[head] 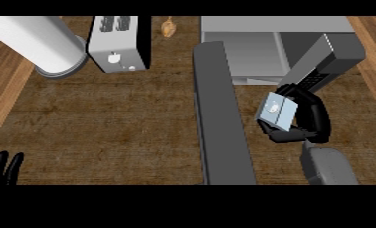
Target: Pick up the milk, place it into the microwave and close the microwave
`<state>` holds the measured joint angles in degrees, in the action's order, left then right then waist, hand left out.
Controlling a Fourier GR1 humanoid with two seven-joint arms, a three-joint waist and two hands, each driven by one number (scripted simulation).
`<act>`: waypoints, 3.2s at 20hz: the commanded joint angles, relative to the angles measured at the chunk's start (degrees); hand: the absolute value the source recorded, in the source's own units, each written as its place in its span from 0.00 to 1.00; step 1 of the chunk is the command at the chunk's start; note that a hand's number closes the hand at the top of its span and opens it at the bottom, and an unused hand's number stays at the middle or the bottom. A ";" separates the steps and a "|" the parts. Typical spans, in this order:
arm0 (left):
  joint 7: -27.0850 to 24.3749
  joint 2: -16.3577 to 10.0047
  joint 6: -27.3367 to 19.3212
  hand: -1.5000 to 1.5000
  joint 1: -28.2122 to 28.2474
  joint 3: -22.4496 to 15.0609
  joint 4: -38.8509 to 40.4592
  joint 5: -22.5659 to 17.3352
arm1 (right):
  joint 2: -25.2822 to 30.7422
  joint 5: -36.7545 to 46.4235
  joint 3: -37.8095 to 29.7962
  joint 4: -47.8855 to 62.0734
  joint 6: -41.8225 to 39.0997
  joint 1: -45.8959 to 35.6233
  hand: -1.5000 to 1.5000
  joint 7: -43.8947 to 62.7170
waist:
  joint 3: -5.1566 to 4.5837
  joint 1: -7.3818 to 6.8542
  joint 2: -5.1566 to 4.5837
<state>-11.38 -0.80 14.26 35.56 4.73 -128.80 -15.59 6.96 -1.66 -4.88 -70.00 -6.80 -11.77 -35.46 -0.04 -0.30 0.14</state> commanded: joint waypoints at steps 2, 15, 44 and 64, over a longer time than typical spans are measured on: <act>0.79 0.76 -2.07 0.00 -2.23 -2.84 0.90 2.42 | -0.03 2.43 -0.44 3.61 4.75 -9.55 1.00 7.49 | 0.04 -0.29 -0.18; -1.40 -1.05 3.72 0.00 -3.80 5.34 6.07 -1.94 | 0.19 6.79 -5.39 38.38 11.23 -35.72 1.00 0.16 | 0.08 -1.88 -0.69; 1.26 -3.42 4.74 0.00 -11.85 2.89 7.15 0.55 | 6.84 10.67 -11.32 61.03 40.13 -52.84 1.00 -4.33 | 0.18 -9.23 -4.52; 3.27 -2.34 2.69 0.00 -17.05 -2.18 8.19 6.83 | 4.48 12.84 -10.08 65.69 36.18 -56.09 0.00 0.40 | 0.43 -9.86 -4.97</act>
<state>-8.19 -3.55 17.15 19.14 3.44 -121.32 -9.52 12.91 12.73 -13.54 -3.94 32.74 -67.06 -35.25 0.39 -10.20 -5.15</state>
